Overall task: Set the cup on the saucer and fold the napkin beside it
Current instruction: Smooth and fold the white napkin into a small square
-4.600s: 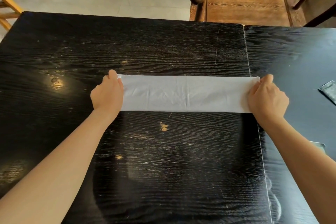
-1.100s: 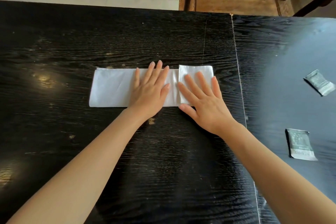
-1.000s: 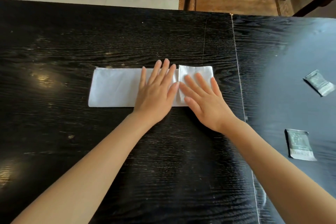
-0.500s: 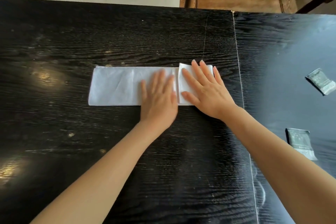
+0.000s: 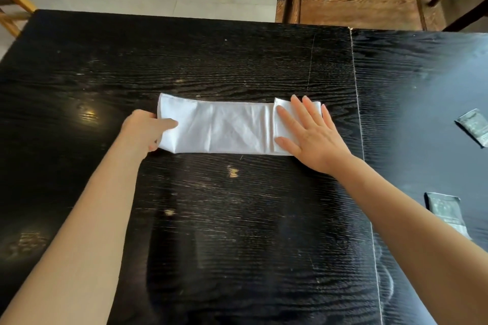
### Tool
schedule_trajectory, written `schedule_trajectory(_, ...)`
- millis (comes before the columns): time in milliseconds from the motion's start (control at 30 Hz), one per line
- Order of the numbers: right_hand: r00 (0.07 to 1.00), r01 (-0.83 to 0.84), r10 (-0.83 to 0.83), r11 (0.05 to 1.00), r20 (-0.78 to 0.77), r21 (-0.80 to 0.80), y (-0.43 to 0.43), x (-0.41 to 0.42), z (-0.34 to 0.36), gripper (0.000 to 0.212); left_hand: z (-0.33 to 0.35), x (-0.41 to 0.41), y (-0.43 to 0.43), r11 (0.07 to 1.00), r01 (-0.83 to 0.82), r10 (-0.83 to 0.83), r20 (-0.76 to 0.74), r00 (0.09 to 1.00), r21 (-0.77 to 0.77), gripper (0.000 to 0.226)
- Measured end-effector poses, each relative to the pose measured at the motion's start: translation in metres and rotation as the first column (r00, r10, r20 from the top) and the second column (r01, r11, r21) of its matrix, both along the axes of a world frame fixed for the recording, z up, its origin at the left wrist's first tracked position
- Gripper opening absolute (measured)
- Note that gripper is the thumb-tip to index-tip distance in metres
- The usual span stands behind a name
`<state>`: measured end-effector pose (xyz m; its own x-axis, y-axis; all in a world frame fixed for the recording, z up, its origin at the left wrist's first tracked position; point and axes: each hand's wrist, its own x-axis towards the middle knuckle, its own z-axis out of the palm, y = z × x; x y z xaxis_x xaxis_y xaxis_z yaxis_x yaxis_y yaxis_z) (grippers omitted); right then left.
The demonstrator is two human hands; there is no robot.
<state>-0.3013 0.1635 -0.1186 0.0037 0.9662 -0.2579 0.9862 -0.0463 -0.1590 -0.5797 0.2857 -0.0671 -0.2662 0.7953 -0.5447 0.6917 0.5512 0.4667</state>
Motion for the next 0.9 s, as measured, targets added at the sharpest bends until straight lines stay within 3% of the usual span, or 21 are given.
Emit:
schedule_trajectory(67, 1.000, 0.003, -0.003, 1.000, -0.011, -0.003, 0.000, 0.000, 0.000, 0.067, 0.010, 0.000, 0.005, 0.994, -0.078, 0.085, 0.088, 0.992, -0.081, 0.039)
schedule_trajectory(133, 1.000, 0.010, -0.010, 1.000, -0.020, -0.006, -0.001, -0.001, 0.000, 0.066, 0.019, 0.005, 0.008, 0.995, -0.085, 0.090, 0.099, 0.991, -0.051, 0.037)
schedule_trajectory(233, 1.000, 0.010, -0.010, 1.000, -0.014, 0.003, -0.001, -0.001, 0.000, 0.067, 0.028, 0.022, -0.006, 0.970, 0.042, -0.043, 0.002, 0.999, 0.240, 0.011)
schedule_trajectory(300, 1.000, 0.010, -0.010, 1.000, -0.015, 0.010, -0.001, -0.002, 0.000, 0.067, 0.033, 0.040, -0.026, 0.918, 0.067, -0.077, 0.010, 0.997, 0.390, 0.006)
schedule_trajectory(500, 1.000, 0.017, -0.017, 1.000, -0.018, 0.010, -0.001, -0.002, -0.001, 0.066, 0.015, 0.099, -0.078, 0.800, 0.098, -0.145, 0.032, 0.989, 0.592, 0.011)
schedule_trajectory(567, 1.000, 0.022, -0.022, 1.000, -0.023, 0.013, -0.001, -0.001, -0.002, 0.067, -0.002, 0.115, -0.088, 0.794, 0.173, -0.216, 0.005, 0.976, 0.583, 0.025)
schedule_trajectory(633, 0.999, 0.026, -0.025, 0.999, -0.029, 0.023, -0.002, -0.001, -0.003, 0.068, -0.022, 0.126, -0.092, 0.758, 0.348, -0.343, -0.117, 0.932, 0.552, 0.036)
schedule_trajectory(733, 0.998, 0.034, -0.033, 0.999, -0.051, 0.034, -0.002, -0.001, -0.004, 0.069, -0.044, 0.129, -0.097, 0.726, 0.580, -0.503, -0.290, 0.814, 0.369, 0.055)
schedule_trajectory(900, 0.998, 0.033, -0.031, 0.998, -0.049, 0.051, -0.002, -0.001, -0.004, 0.069, -0.059, 0.122, -0.104, 0.639, 0.749, -0.600, -0.496, 0.628, 0.175, 0.071)
